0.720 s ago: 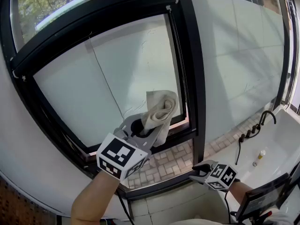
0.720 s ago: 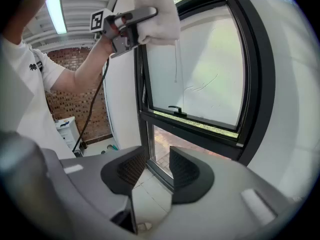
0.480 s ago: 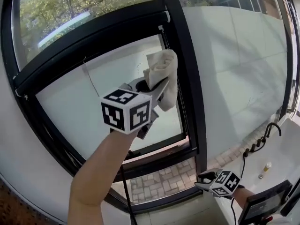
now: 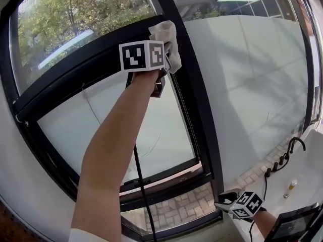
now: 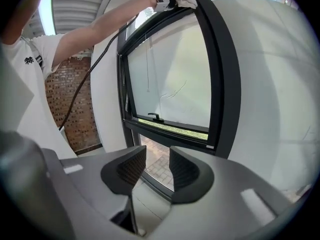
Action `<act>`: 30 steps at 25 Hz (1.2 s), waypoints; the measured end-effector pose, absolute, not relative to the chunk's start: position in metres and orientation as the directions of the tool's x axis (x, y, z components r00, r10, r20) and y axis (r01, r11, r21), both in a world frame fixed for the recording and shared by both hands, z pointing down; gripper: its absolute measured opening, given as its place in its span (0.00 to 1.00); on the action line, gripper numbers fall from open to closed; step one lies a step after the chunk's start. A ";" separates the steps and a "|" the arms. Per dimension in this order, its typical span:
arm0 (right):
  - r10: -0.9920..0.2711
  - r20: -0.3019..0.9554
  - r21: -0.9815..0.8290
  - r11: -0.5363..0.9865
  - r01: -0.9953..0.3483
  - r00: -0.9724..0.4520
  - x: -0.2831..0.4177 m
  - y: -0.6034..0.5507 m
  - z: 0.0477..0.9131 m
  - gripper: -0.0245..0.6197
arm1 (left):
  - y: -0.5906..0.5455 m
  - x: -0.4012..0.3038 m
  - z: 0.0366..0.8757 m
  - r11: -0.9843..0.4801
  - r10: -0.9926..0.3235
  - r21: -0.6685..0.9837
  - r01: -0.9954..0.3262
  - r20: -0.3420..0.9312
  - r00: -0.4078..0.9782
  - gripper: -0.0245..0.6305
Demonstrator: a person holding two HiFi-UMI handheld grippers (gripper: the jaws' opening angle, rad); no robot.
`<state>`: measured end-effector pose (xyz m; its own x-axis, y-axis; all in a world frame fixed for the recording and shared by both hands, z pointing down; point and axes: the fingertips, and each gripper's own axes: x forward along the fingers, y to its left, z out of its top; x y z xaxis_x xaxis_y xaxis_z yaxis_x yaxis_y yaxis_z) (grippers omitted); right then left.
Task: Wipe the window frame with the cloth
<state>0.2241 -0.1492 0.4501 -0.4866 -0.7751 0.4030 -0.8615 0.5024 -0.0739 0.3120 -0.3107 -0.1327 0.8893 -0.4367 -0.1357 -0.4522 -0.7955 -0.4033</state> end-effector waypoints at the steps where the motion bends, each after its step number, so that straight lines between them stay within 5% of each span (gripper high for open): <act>1: -0.779 0.401 -0.078 0.494 -0.866 -0.481 0.226 -0.150 0.451 0.27 | -0.317 0.311 -0.133 -0.791 -0.447 -0.403 -0.461 -0.135 0.885 0.17; 12: -0.772 0.438 -0.031 0.500 -0.866 -0.461 0.210 -0.174 0.456 0.26 | -0.351 0.224 -0.145 -0.752 -0.502 -0.411 -0.515 -0.150 0.852 0.17; 30: -0.641 0.491 -0.015 0.670 -0.742 -0.589 0.056 -0.228 0.452 0.26 | -0.403 -0.021 -0.154 -0.672 -0.630 -0.379 -0.636 -0.158 0.760 0.17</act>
